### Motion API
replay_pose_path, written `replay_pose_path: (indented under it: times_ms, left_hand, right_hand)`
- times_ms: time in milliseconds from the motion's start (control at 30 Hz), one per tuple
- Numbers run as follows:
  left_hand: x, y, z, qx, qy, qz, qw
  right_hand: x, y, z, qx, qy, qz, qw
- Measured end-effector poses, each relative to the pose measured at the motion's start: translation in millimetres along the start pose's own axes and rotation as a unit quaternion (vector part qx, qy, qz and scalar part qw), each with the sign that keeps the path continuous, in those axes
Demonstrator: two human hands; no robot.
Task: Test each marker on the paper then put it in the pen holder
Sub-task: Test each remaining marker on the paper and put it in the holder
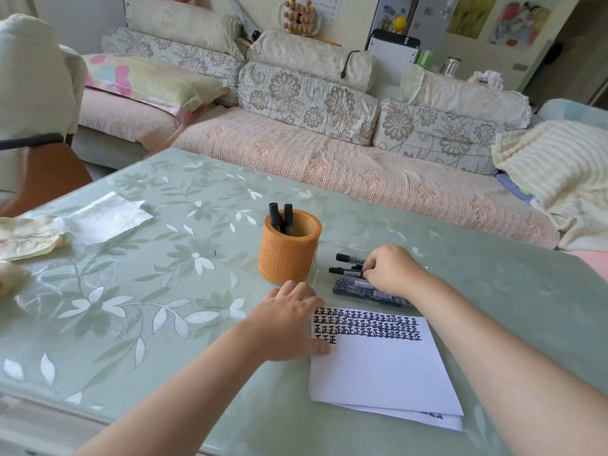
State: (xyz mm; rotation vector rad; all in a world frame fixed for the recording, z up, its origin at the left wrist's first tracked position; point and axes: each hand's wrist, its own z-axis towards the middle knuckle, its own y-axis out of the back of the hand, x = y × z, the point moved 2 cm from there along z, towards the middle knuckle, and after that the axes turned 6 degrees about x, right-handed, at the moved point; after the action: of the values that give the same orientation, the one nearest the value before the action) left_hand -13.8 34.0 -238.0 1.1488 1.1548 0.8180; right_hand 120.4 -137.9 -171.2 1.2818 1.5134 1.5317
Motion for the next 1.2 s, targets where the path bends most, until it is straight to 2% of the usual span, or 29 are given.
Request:
replay_pose_path:
  times_ms: [100, 200, 400, 500, 600, 700, 767, 900, 1067, 1133, 1200]
  left_hand:
    - [0, 0, 0, 0.001, 0.000, -0.001, 1.000]
    - [0, -1, 1, 0.001, -0.002, -0.002, 1.000]
    - [2, -1, 2, -0.008, 0.000, -0.004, 1.000]
    - [1, 3, 2, -0.047, 0.007, -0.023, 0.999]
    - [0, 11, 1, -0.141, 0.007, -0.069, 0.988]
    - [-2, 19, 0, -0.248, -0.009, -0.113, 0.962]
    - [-5, 25, -1, -0.288, -0.017, -0.119, 0.950]
    - [-12, 26, -1, -0.278, -0.032, -0.081, 0.957]
    - [-16, 19, 4, -0.244, -0.036, -0.060, 0.967]
    - [-18, 18, 6, -0.227, -0.050, -0.064, 0.971]
    - [-20, 17, 7, -0.212, -0.062, -0.071, 0.973]
  right_hand:
    - [4, 0, -2, -0.002, 0.036, -0.010, 0.999]
    - [12, -3, -8, -0.058, 0.103, -0.065, 0.991]
    - [25, -9, -25, -0.176, 0.251, -0.012, 0.952]
    - [30, -13, -43, -0.192, 0.317, 0.010, 0.929]
    - [32, -13, -65, -0.234, 0.361, 0.019, 0.902]
    - [30, -12, -85, -0.283, 0.346, 0.091, 0.890]
    - [26, -13, -95, -0.304, 0.311, 0.163, 0.886]
    - [12, -20, -103, -0.289, 0.249, 0.304, 0.873]
    - [-8, -34, -100, -0.189, 0.149, 0.488, 0.839]
    - [-16, -39, -101, -0.164, 0.139, 0.482, 0.849]
    - [-27, -43, -101, -0.156, 0.157, 0.376, 0.900]
